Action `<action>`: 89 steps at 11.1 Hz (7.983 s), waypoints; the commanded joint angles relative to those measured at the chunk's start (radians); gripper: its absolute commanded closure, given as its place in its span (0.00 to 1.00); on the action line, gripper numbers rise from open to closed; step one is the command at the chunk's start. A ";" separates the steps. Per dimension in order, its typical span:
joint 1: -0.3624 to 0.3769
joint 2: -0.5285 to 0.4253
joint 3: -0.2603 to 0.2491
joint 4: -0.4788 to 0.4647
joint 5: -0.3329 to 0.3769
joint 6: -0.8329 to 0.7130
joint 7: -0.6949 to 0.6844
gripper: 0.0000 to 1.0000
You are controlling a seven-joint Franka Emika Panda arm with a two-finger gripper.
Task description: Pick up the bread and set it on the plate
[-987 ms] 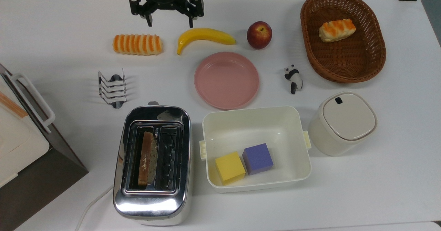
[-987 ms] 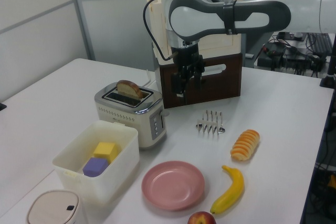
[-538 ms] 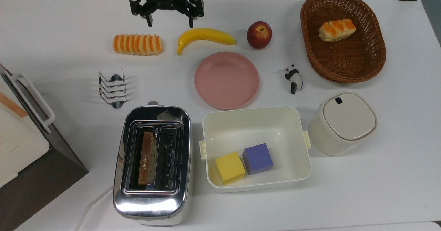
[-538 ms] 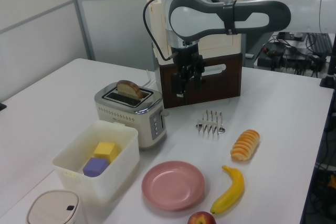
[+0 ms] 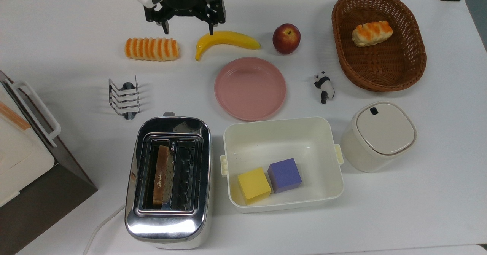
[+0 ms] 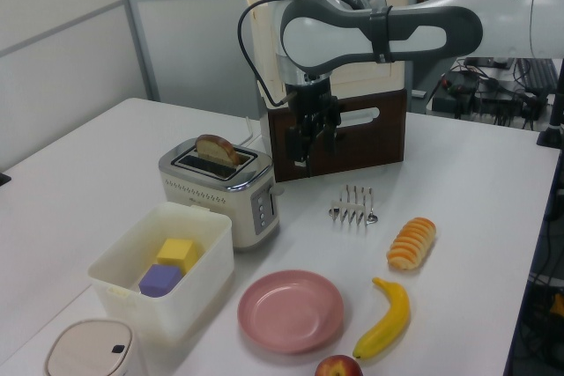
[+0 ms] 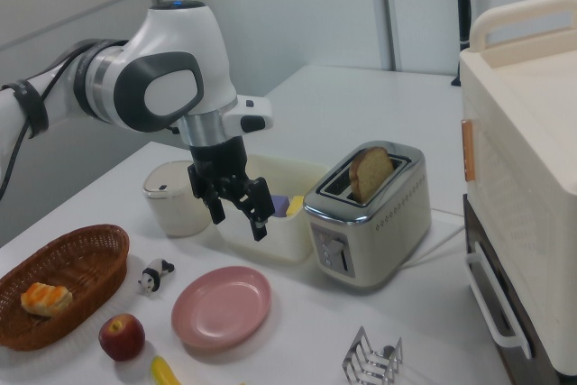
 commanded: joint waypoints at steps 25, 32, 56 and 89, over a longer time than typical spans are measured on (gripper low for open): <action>-0.035 0.295 -0.020 0.088 -0.013 0.888 0.006 0.03; -0.029 0.345 -0.020 0.091 -0.100 0.932 0.022 0.69; 0.084 0.072 -0.004 0.129 0.082 -0.032 -0.144 1.00; -0.009 -0.048 0.045 0.004 -0.007 -0.020 0.069 0.00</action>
